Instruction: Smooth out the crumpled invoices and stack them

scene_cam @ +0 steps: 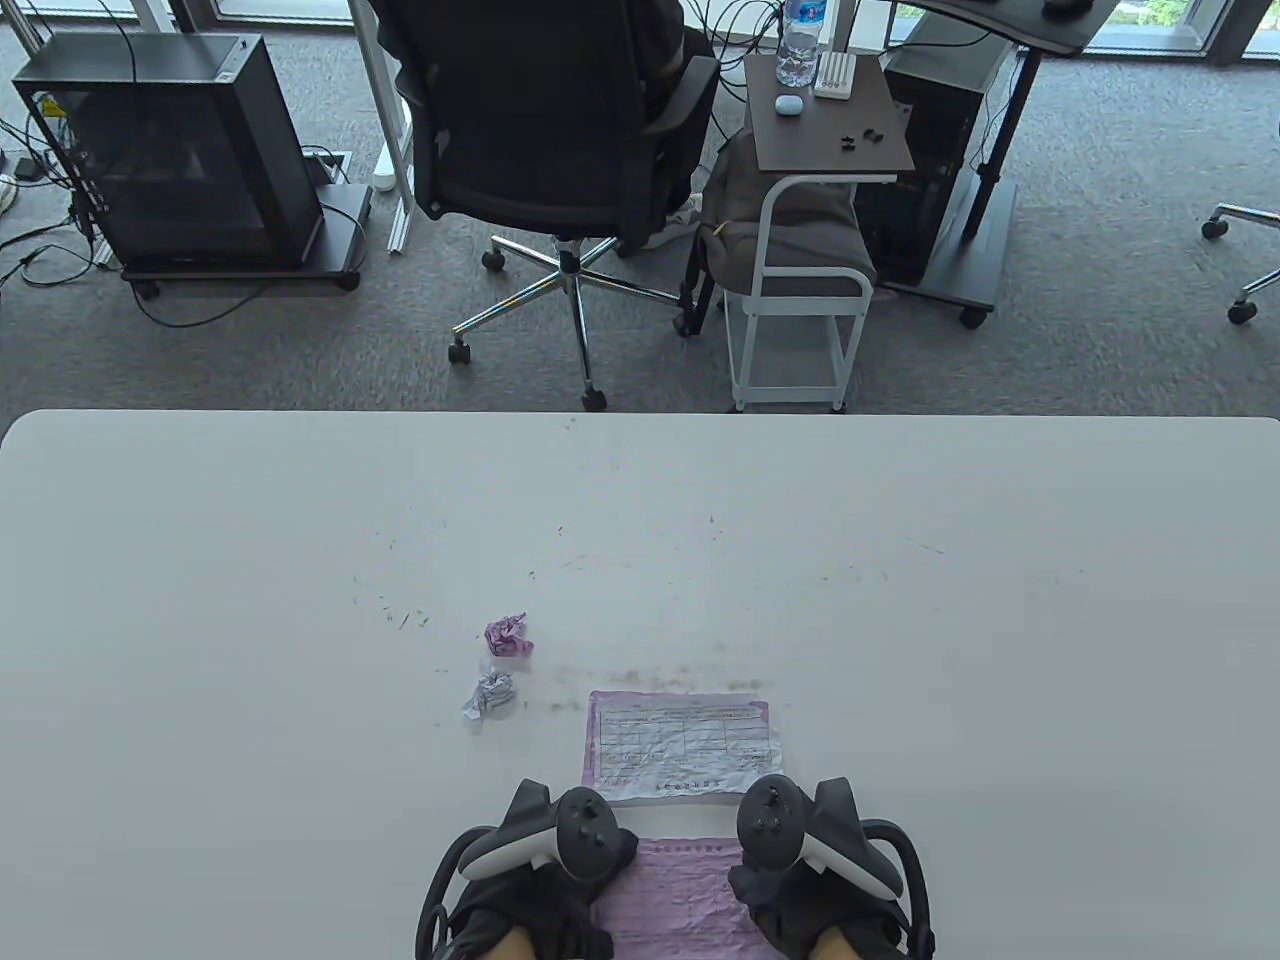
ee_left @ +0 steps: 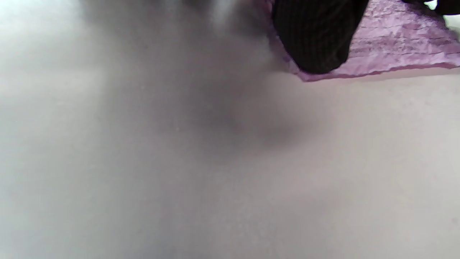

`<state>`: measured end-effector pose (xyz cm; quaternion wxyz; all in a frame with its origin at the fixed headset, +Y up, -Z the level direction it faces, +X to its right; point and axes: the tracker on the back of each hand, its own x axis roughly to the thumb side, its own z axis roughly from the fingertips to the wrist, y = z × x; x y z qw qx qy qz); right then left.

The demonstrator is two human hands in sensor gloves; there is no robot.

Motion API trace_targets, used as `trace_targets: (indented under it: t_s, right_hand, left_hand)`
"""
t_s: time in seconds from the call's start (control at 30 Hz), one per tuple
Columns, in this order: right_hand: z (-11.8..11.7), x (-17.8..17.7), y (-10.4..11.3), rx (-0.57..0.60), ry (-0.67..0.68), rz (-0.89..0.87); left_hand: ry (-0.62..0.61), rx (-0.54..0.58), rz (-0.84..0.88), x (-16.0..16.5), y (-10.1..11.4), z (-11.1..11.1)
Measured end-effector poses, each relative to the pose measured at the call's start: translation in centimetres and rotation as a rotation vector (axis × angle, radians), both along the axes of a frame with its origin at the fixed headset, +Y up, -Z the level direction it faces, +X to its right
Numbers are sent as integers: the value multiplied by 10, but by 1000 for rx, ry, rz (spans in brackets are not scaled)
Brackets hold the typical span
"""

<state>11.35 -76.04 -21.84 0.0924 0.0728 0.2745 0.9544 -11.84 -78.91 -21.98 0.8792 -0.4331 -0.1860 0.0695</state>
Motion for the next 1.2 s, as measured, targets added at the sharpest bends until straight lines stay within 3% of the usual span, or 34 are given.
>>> trace_targets:
  t_s: [0.13, 0.27, 0.63, 0.9, 1.2]
  right_hand:
    - [0, 4, 5, 13, 7, -17]
    - [0, 13, 12, 109, -42, -56]
    - [-4, 8, -14, 171, -4, 44]
    - [-4, 7, -15, 168, -16, 9]
    - [-3, 9, -10, 241, -17, -11]
  left_hand:
    - [-1, 2, 1, 0, 0, 0]
    - [-2, 2, 1, 0, 0, 0]
    - [-10, 3, 6, 0, 0, -1]
    - [-11, 4, 5, 1, 0, -1]
    - [-10, 6, 7, 1, 0, 0]
